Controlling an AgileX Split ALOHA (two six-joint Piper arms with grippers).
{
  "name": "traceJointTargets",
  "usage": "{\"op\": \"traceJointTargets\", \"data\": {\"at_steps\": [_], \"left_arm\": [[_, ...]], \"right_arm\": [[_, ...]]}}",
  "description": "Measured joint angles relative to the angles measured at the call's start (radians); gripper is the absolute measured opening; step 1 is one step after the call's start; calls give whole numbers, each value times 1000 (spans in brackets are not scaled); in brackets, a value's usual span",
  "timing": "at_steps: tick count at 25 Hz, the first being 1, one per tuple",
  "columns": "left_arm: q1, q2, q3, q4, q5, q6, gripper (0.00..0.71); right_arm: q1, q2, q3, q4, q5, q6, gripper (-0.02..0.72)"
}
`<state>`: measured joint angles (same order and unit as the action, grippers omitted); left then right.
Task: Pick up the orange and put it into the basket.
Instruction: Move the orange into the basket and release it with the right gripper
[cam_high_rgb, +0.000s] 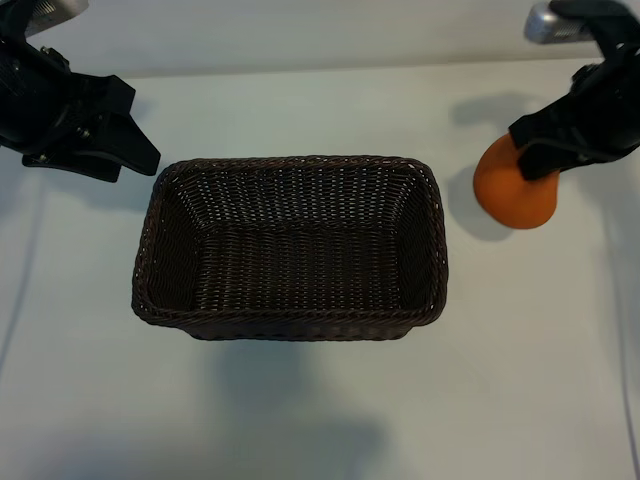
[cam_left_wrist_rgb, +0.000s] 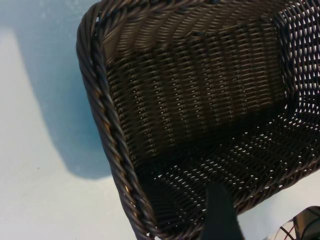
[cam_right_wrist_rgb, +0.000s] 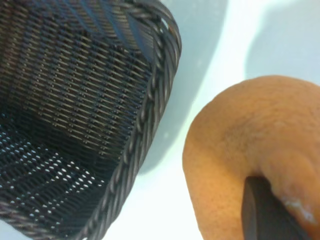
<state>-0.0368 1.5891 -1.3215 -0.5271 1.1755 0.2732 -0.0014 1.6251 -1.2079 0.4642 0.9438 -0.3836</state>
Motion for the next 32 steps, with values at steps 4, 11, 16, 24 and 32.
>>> {"op": "traceJointTargets", "data": {"at_steps": [4,11,16,24,32], "left_arm": [[0,0,0,0,0,0,502],[0,0,0,-18,0,4,502],[0,0,0,-23,0,4,502],[0,0,0,-38,0,5,502],[0,0,0,-45,0,5,502]], "right_arm": [[0,-37,0,-6,12,8,89],[0,-39,0,15,49,24,87],[45,-39,-20,28,65,39,87],[214,-39,-161,19,74,130,87],[341,21,-188,12,59,155,87]]}}
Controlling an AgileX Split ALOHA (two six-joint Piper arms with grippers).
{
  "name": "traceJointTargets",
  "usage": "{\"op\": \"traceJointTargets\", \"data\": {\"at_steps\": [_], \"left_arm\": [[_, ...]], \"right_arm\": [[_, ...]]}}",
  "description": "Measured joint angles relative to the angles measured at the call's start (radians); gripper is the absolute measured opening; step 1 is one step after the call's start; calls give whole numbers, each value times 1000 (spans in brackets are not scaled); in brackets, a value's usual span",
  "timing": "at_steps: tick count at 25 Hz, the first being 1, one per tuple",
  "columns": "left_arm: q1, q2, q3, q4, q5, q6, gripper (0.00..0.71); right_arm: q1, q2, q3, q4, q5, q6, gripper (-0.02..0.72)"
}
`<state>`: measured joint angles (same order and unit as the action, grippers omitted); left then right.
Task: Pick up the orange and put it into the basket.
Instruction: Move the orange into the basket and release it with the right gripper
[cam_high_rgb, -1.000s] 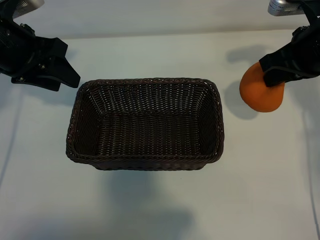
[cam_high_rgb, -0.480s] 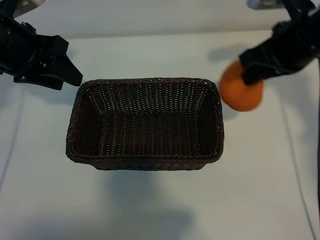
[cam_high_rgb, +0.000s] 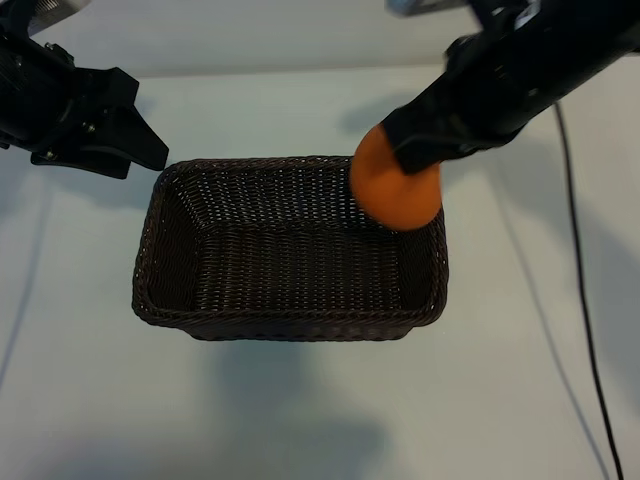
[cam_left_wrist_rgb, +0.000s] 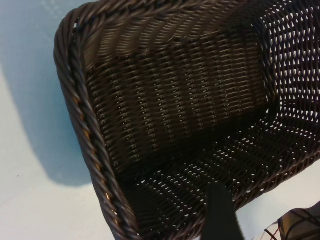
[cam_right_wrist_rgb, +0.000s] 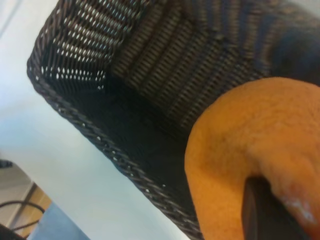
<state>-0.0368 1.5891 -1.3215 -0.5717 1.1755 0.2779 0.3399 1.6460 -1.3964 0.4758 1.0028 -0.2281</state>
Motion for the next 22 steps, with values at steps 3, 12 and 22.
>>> {"op": "traceJointTargets", "data": {"at_steps": [3,12,22], "left_arm": [[0,0,0,0,0,0,502],[0,0,0,0,0,0,502],[0,0,0,0,0,0,502]], "right_arm": [[43,35,0,-2,-19,1,86],[100,91,-9,-4,-37,-1,85],[100,94,-29,-41,-31,-43,85]]}}
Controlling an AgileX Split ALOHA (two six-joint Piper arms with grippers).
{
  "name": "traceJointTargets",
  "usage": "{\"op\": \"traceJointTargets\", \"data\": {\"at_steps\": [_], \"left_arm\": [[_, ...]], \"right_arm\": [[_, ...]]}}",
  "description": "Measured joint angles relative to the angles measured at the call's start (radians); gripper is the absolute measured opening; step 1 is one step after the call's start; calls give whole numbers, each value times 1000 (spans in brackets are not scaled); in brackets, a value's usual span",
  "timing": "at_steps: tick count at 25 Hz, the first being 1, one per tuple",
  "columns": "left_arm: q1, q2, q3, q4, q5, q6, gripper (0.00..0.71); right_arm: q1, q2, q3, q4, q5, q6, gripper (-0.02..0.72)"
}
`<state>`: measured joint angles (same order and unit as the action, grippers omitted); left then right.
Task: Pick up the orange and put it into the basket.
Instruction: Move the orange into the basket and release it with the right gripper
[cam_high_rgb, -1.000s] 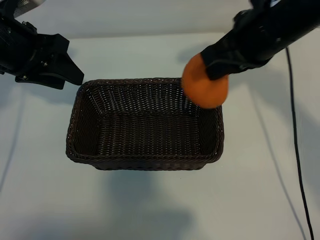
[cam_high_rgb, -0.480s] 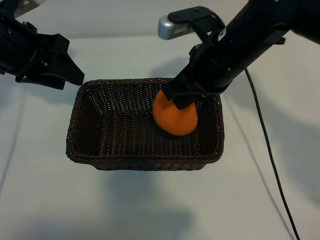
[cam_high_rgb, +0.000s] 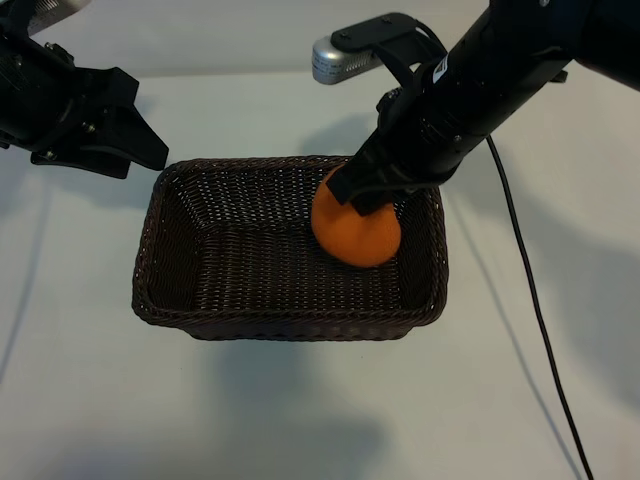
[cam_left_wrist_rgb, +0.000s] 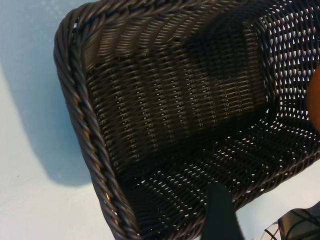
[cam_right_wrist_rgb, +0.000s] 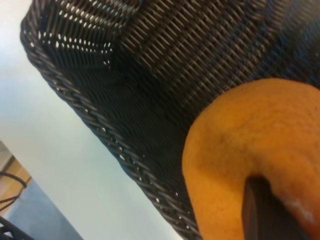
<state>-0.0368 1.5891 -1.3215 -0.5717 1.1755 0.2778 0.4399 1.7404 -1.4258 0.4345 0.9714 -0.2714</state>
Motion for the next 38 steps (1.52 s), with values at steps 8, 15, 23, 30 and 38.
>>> {"op": "traceJointTargets", "data": {"at_steps": [8,15,23,30,38], "left_arm": [[0,0,0,0,0,3,502],[0,0,0,0,0,7,502],[0,0,0,-1,0,7,502],[0,0,0,-1,0,7,502],[0,0,0,-1,0,9,502]], "right_arm": [[0,0,-30,0,19,-211,84],[8,0,-30,-5,27,-469,84],[10,8,-30,0,1,-519,84],[10,107,-31,-2,-32,-518,84],[10,204,-32,-7,-86,-525,84]]}}
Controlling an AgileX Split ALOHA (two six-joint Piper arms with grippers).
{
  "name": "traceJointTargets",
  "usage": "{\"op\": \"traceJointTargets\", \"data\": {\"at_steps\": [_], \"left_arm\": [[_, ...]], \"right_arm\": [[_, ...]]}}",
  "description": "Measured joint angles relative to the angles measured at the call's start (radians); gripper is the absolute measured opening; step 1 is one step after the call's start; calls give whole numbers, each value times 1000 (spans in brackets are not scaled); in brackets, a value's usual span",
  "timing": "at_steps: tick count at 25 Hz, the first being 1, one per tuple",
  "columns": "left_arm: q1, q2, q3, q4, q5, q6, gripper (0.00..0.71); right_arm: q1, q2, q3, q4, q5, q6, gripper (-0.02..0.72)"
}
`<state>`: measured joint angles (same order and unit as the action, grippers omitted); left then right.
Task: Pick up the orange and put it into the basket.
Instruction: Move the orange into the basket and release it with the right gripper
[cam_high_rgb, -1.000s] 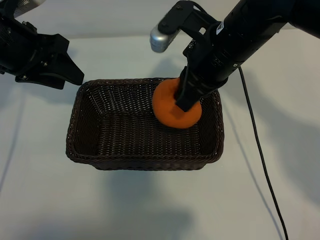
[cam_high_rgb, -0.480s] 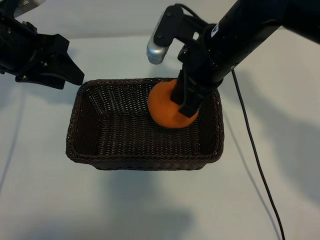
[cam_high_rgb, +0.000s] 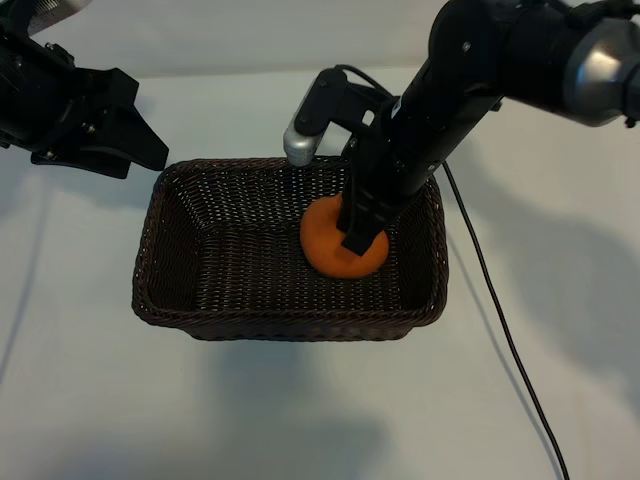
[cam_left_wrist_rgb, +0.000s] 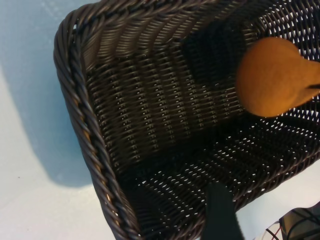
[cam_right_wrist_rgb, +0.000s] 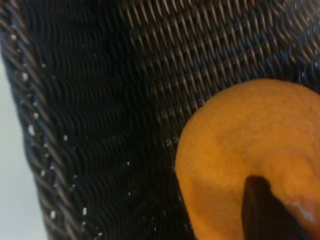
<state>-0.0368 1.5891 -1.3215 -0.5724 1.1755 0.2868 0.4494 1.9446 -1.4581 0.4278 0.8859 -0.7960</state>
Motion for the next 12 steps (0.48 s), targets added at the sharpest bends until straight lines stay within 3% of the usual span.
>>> {"op": "traceJointTargets", "data": {"at_steps": [12], "left_arm": [[0,0,0,0,0,18,502]], "right_arm": [[0,28,0,0,-9,-16,111]]}}
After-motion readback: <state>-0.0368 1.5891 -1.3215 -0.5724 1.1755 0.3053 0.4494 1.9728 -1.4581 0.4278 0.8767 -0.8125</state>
